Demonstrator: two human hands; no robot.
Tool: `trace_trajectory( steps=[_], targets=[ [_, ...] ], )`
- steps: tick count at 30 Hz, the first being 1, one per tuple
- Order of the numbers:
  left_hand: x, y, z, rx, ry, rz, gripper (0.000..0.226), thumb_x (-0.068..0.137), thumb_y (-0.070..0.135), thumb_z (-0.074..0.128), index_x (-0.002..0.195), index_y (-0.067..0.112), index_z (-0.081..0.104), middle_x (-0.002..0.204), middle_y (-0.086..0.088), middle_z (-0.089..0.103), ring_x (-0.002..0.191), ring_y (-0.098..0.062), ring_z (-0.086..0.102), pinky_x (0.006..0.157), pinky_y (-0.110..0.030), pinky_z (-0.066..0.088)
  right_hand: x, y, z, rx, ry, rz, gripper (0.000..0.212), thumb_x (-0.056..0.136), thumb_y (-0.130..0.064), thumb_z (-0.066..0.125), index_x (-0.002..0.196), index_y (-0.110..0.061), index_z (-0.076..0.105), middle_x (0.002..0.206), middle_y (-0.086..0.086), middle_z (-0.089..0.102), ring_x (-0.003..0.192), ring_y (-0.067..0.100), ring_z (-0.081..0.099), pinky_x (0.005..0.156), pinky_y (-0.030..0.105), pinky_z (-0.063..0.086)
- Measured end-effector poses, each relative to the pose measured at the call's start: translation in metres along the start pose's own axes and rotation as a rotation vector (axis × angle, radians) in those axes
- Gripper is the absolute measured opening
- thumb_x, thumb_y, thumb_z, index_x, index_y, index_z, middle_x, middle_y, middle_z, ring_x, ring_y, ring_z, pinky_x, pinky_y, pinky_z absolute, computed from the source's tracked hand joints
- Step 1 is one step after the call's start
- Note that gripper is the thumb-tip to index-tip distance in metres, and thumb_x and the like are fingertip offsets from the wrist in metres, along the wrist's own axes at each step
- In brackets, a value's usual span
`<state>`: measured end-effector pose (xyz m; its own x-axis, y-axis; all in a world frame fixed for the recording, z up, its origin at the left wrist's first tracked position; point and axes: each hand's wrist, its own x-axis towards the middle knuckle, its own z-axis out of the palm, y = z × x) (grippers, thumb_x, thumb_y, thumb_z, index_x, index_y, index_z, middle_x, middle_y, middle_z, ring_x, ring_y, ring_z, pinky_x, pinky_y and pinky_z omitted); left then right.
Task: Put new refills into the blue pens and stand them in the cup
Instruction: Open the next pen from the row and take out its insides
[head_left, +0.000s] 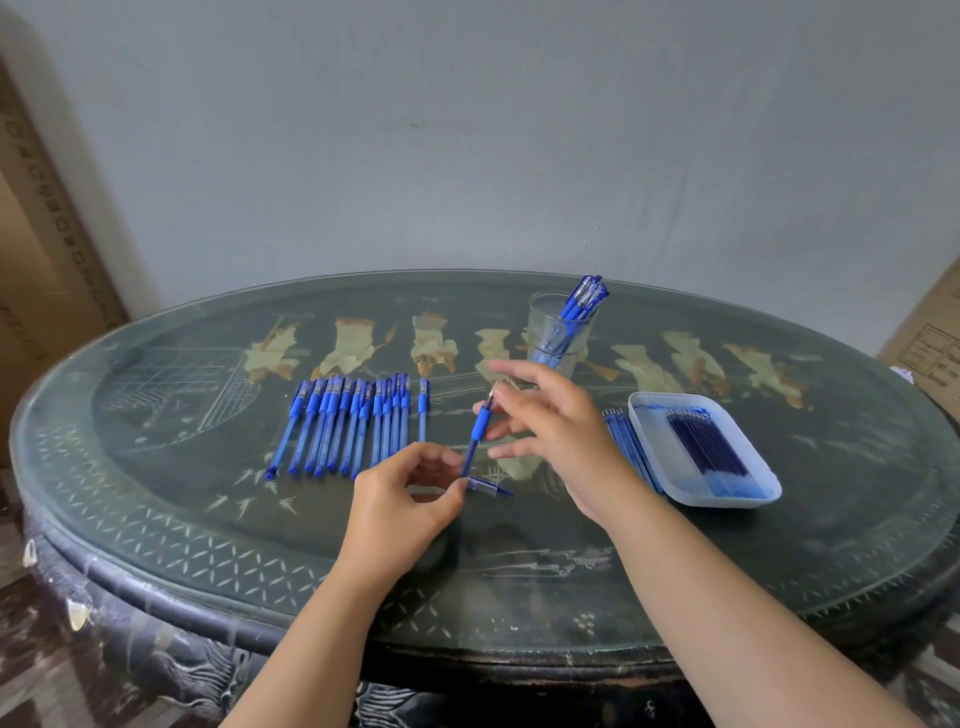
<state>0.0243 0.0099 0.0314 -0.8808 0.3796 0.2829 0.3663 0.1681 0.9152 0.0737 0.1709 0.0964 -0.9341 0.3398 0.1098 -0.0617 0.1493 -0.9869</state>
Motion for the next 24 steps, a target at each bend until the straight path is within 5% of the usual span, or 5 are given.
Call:
trace_trajectory(
  steps=[3,5,10,15,24],
  targets=[
    [-0.0005,0.0006,-0.0007,0.005,-0.008,0.007,0.019,0.076,0.003,0.079,0.088,0.017,0.072,0.081,0.008,0.073,0.077,-0.002,0.068,0.069,-0.008,0.050,-0.0002,0.0032,0.0025,-0.074,0.041,-0.022,0.007,0.094,-0.018,0.064,0.100,-0.018,0.068,0.091,0.004,0.075,0.080,0.020,0.073,0.073,0.039,0.061],
    [-0.0012,0.0013,-0.0004,0.004,-0.017,0.014,0.019,0.076,0.003,0.079,0.087,0.017,0.072,0.081,0.009,0.073,0.077,-0.002,0.069,0.068,-0.008,0.050,-0.0005,0.0033,0.0052,-0.050,0.091,0.003,0.018,0.088,-0.022,0.072,0.097,-0.010,0.061,0.086,0.005,0.075,0.077,0.019,0.073,0.074,0.041,0.061],
    [-0.0009,0.0011,-0.0010,0.001,-0.012,0.009,0.019,0.076,0.003,0.080,0.087,0.018,0.072,0.081,0.009,0.073,0.077,-0.003,0.069,0.069,-0.009,0.051,-0.0016,0.0009,0.0042,0.050,0.018,0.025,0.023,0.094,-0.025,0.064,0.116,-0.022,0.060,0.089,0.005,0.073,0.081,0.019,0.072,0.075,0.043,0.061],
    [-0.0006,0.0009,-0.0012,0.008,-0.016,0.000,0.019,0.077,0.004,0.079,0.088,0.018,0.073,0.083,0.008,0.074,0.078,-0.003,0.069,0.069,-0.009,0.051,-0.0011,0.0033,0.0043,-0.062,0.056,-0.008,0.010,0.096,-0.019,0.060,0.100,-0.014,0.069,0.089,0.003,0.073,0.079,0.016,0.073,0.069,0.036,0.062],
    [-0.0009,0.0014,-0.0013,0.022,-0.008,0.000,0.018,0.077,0.006,0.079,0.088,0.019,0.073,0.082,0.011,0.074,0.078,-0.001,0.069,0.070,-0.009,0.051,-0.0026,0.0039,0.0048,-0.070,0.054,-0.028,0.013,0.097,-0.015,0.059,0.101,-0.018,0.071,0.087,0.001,0.072,0.076,0.012,0.071,0.070,0.038,0.062]
  ],
)
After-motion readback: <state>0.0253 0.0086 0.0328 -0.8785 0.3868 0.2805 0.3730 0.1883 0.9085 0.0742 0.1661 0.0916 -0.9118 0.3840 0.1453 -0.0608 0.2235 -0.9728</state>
